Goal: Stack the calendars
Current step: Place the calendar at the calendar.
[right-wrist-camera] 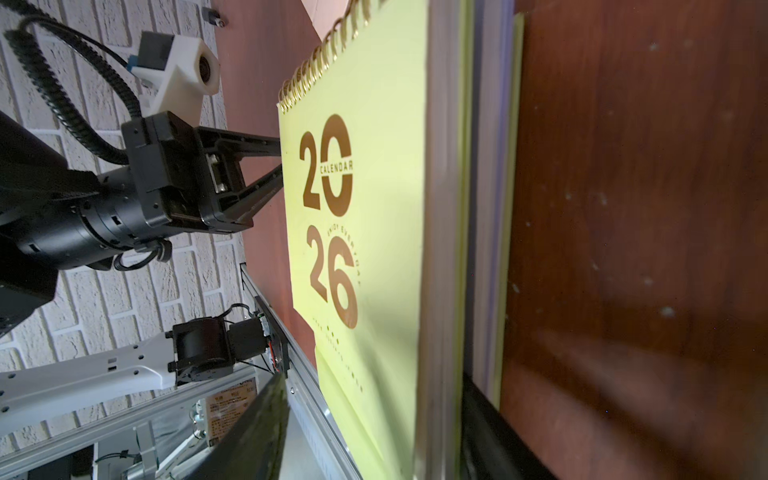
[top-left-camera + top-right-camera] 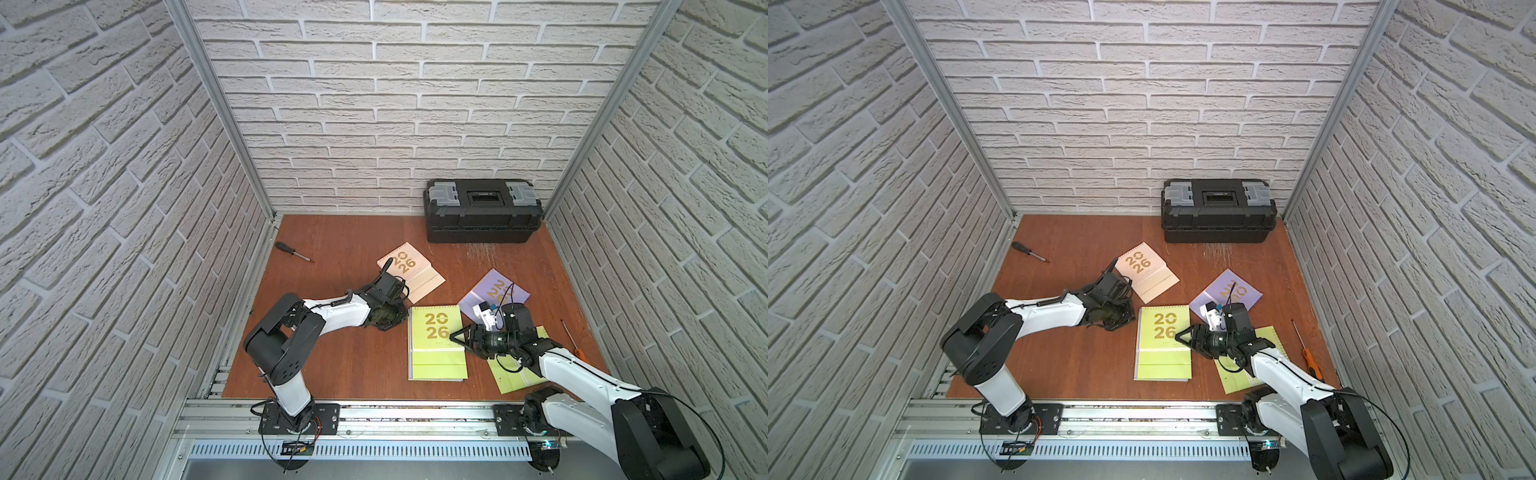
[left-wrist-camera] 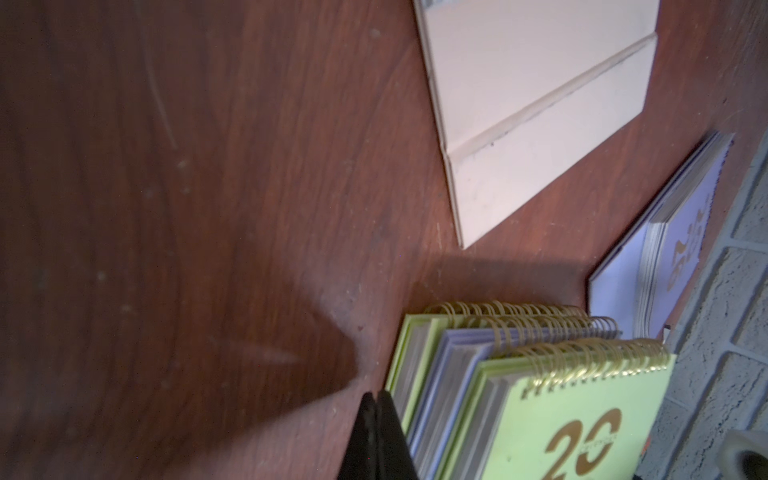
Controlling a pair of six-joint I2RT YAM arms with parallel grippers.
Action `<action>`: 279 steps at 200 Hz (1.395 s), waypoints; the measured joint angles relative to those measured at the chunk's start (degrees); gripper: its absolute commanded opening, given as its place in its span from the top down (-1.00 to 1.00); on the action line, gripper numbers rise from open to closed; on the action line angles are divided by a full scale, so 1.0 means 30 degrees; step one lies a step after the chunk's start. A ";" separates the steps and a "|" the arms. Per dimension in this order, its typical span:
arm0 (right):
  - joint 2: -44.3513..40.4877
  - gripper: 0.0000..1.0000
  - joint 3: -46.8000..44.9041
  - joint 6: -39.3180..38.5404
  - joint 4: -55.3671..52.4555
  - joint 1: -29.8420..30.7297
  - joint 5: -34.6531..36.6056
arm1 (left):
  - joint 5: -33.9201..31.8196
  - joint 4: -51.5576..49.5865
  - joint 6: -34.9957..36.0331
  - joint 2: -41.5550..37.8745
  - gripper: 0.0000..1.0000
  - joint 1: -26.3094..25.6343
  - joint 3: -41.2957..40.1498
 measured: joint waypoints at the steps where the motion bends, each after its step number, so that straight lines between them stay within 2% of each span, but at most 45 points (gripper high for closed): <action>1: 0.0000 -0.36 0.0015 -0.0022 -0.0029 0.0000 0.0007 | 0.0000 0.0000 0.0000 0.0000 1.00 0.0000 0.0000; 65: 0.0168 -0.53 0.1115 -0.0889 -0.1800 0.0000 0.0940 | 0.0000 0.0000 0.0000 0.0066 1.00 0.0000 0.0000; 115: 0.0124 -0.55 0.1902 -0.1530 -0.3439 0.0000 0.2288 | 0.0000 0.0000 0.0007 0.0080 1.00 0.0000 0.0000; 201: -0.0911 -0.44 0.4962 -0.3730 -0.9318 0.0007 0.7446 | 0.0000 0.0000 0.0007 0.0160 1.00 0.0000 0.0000; 242: 0.0488 -0.43 0.6907 -0.4605 -1.2050 0.0670 1.1409 | -0.0007 0.0000 0.0007 0.0168 1.00 0.0000 0.0000; 279: 0.2477 -0.43 0.7599 -0.4838 -1.2415 0.1639 1.2794 | 0.0000 -0.0007 0.0007 0.0168 1.00 -0.0007 0.0000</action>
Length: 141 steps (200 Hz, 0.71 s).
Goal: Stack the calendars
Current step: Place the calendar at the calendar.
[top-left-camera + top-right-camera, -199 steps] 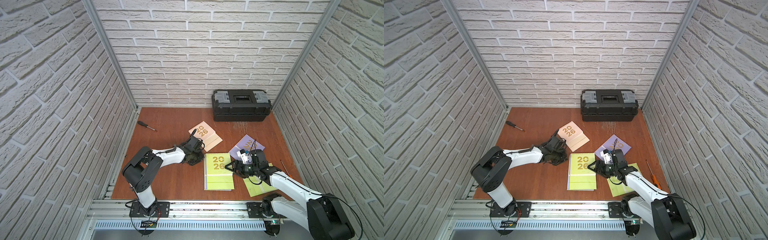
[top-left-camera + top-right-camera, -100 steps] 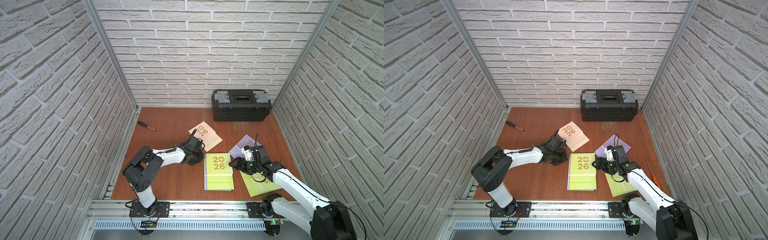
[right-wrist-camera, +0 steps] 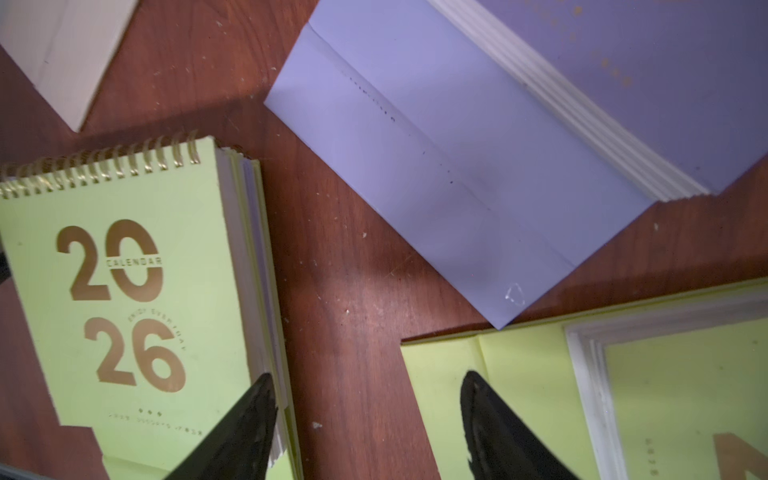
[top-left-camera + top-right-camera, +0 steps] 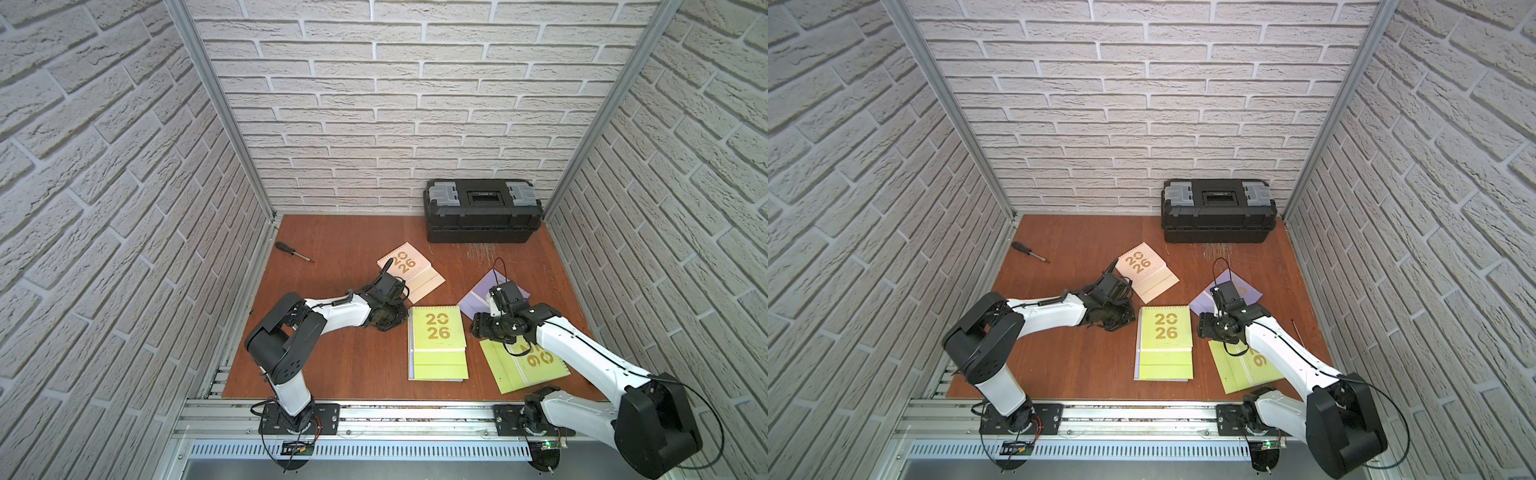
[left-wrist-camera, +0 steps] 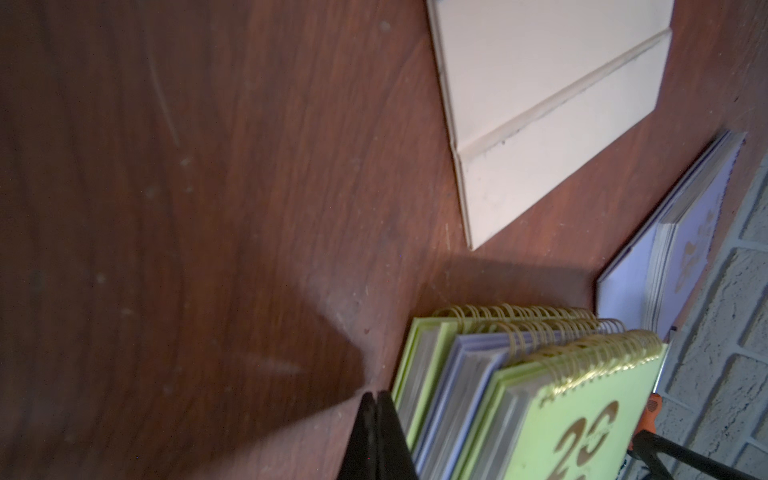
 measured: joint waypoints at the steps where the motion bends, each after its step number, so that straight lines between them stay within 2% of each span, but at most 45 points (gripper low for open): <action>1: 0.0036 -0.43 0.0007 0.0000 0.0000 0.0007 0.0015 | -0.0007 0.0000 0.0000 0.0000 1.00 0.0000 0.0000; 66: 0.2251 -0.43 0.0372 -0.0415 0.0386 0.0270 -0.0262 | -0.0007 0.0000 0.0000 0.0000 1.00 0.0000 0.0000; 141: 0.2667 -0.43 0.0372 -0.0452 0.0933 0.0284 -0.1355 | -0.0007 0.0000 0.0000 0.0000 1.00 0.0000 0.0000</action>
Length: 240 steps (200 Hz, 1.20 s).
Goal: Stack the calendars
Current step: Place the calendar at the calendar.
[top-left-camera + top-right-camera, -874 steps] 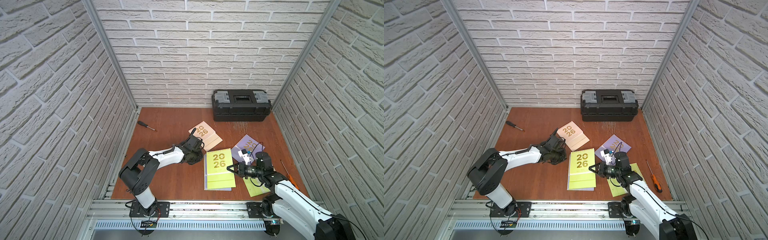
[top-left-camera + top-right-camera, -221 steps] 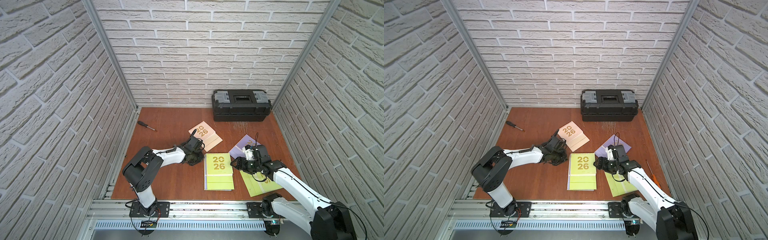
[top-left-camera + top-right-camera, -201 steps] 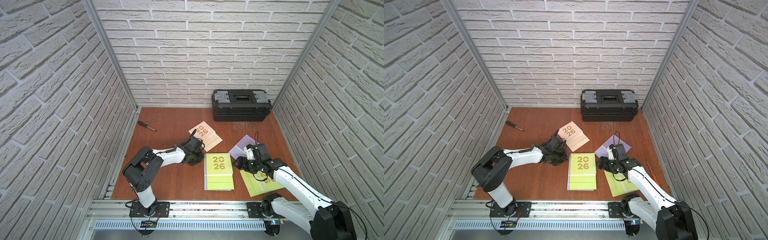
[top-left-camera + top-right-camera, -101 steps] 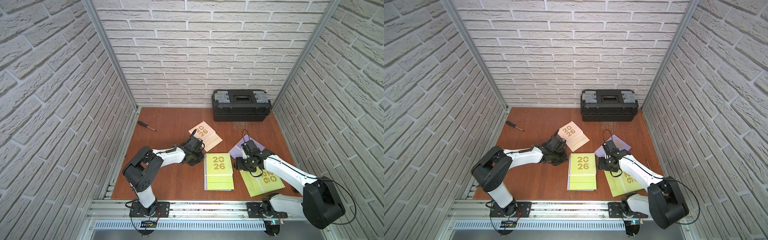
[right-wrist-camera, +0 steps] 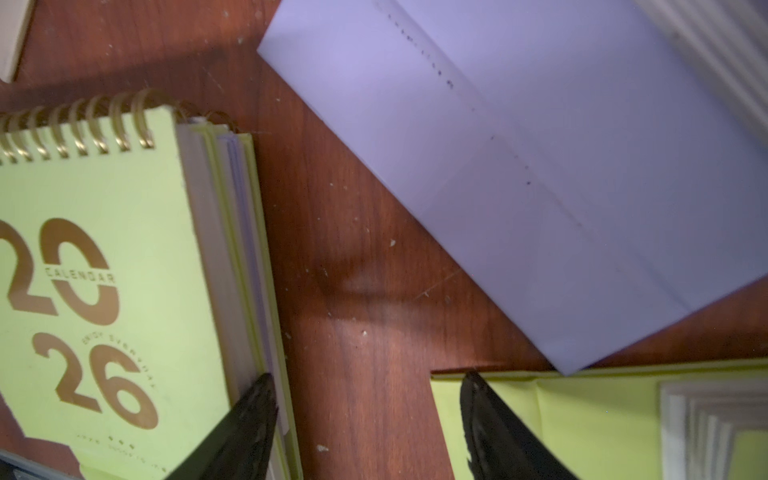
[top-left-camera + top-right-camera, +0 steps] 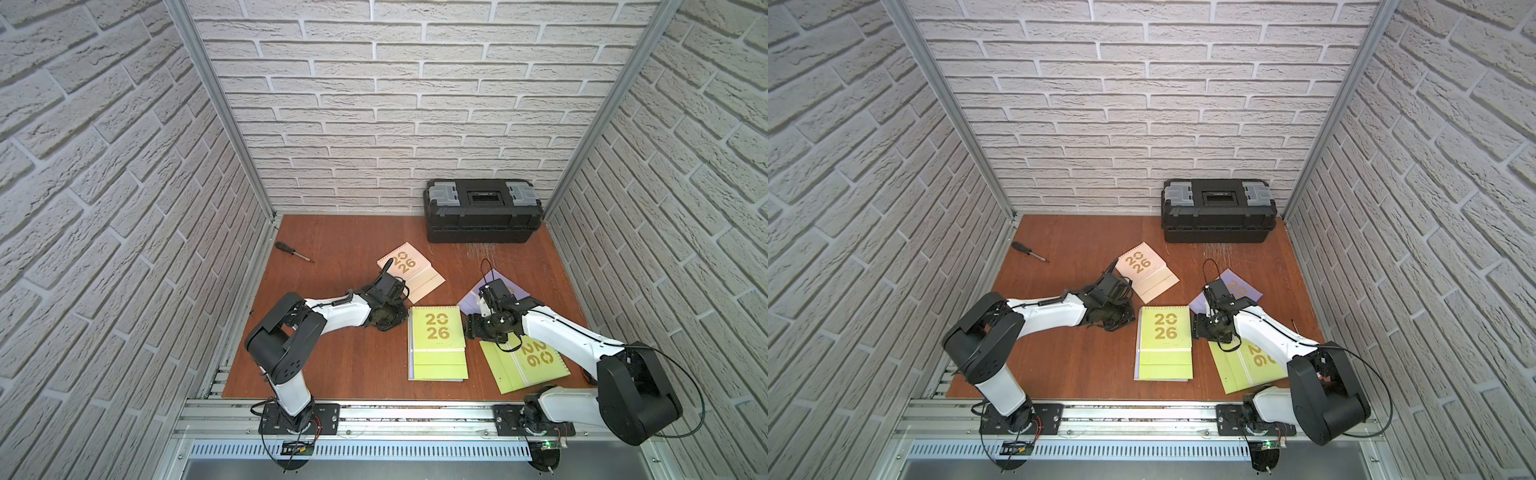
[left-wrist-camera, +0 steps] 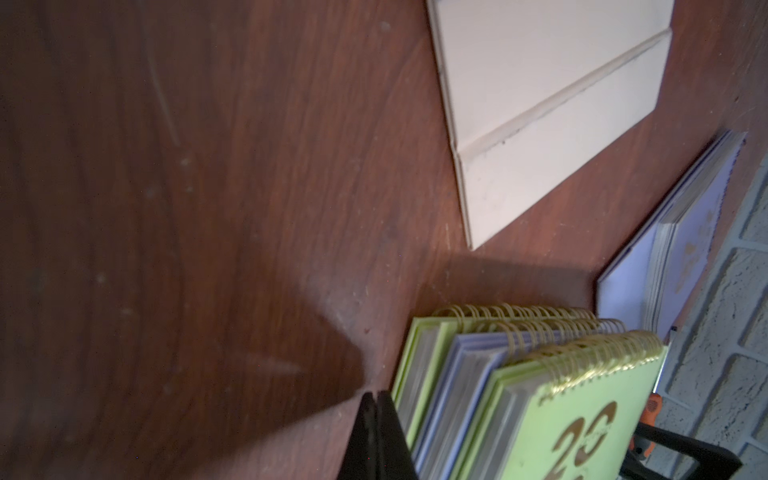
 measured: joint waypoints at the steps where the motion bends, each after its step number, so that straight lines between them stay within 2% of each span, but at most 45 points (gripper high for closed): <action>1: 0.0000 -0.43 0.0000 0.0000 0.0007 0.0000 -0.0007 | 0.0000 0.0000 0.0000 0.0000 1.00 0.0000 0.0000; 75: 0.0007 -0.43 0.0000 -0.0007 0.0189 0.0000 -0.0342 | 0.0000 0.0000 0.0000 0.0000 1.00 0.0000 0.0000; 99: 0.0007 -0.42 0.0109 -0.0197 -0.0117 0.0015 0.0255 | -0.0015 -0.0022 0.0015 0.0000 1.00 0.0000 0.0000; 136: -0.0372 -0.43 0.1574 -0.0656 -0.1559 0.0022 0.1821 | -0.0488 -0.0976 0.0481 -0.0335 1.00 0.0335 0.0022; 162: -0.0029 -0.45 0.3446 -0.1027 -0.1923 0.0022 0.2113 | -0.0816 -0.1741 0.1013 -0.0867 1.00 0.1341 0.0321; 206: 0.4007 -0.45 0.7796 -0.1668 -0.1603 0.0160 0.1610 | -0.0401 -0.1683 0.1566 -0.0838 1.00 0.4138 0.0699; 240: 0.7854 -0.45 1.1766 -0.2688 -0.1144 0.0692 0.0969 | 0.0423 -0.1013 0.1705 0.0430 1.00 0.5450 0.1894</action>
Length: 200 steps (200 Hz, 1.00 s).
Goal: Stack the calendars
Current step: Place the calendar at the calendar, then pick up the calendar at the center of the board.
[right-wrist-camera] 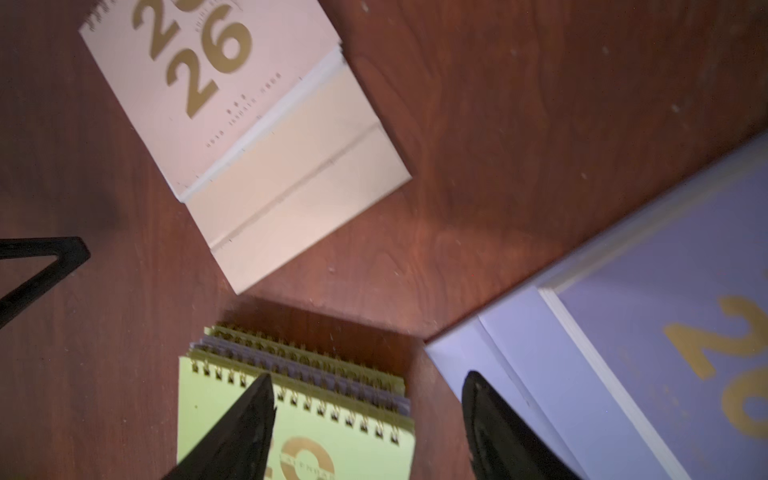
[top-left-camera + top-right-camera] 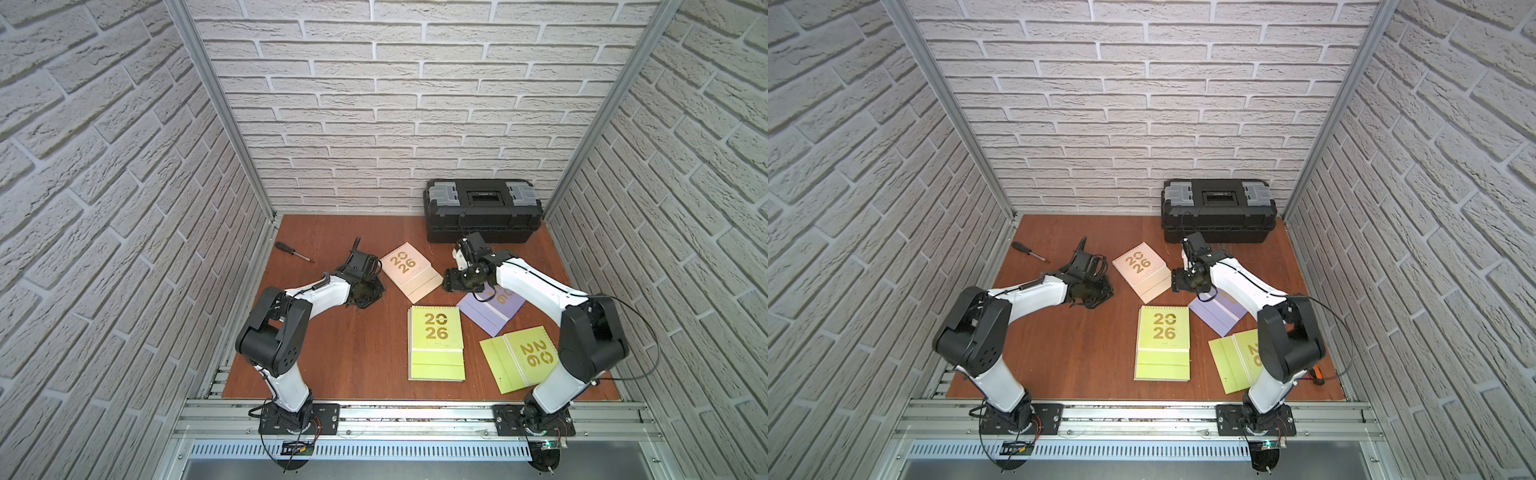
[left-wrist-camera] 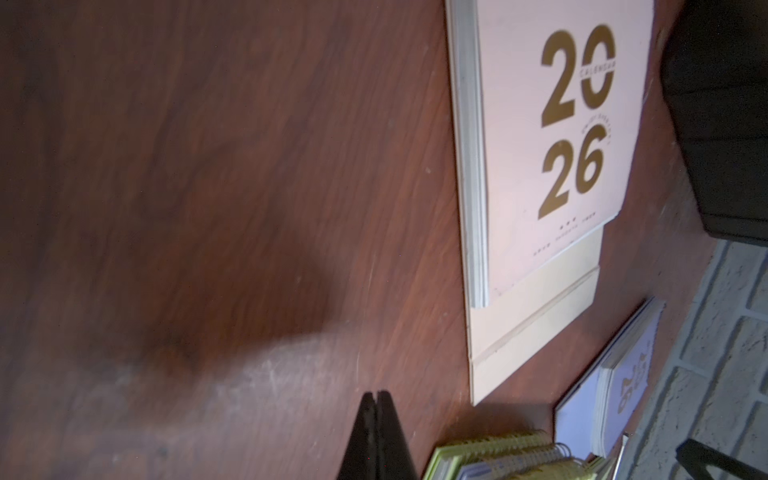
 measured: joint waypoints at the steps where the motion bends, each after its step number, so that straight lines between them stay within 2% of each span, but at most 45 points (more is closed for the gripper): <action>1: 0.0066 -0.45 0.0080 -0.0029 0.0007 0.0015 -0.0007 | 0.0058 0.0095 -0.0007 0.0051 1.00 0.0051 0.0022; 74: 0.7074 -0.54 0.8225 -0.4087 -0.1319 0.1712 0.0561 | 0.1457 0.2004 -0.0998 0.2368 1.00 0.1093 0.1013; 124: 0.9602 -0.68 1.1686 -0.6025 -0.2674 0.1494 0.0211 | 0.1887 0.3206 -0.1785 0.3089 1.00 0.1151 0.1166; 159: 1.1009 -0.80 1.3610 -0.6448 -0.3541 0.1217 0.0138 | 0.1982 0.3592 -0.2113 0.3453 1.00 0.1231 0.1239; 200: 1.2247 -0.83 1.5387 -0.6601 -0.4160 0.0998 0.0189 | 0.2025 0.3650 -0.2135 0.3687 1.00 0.1246 0.1647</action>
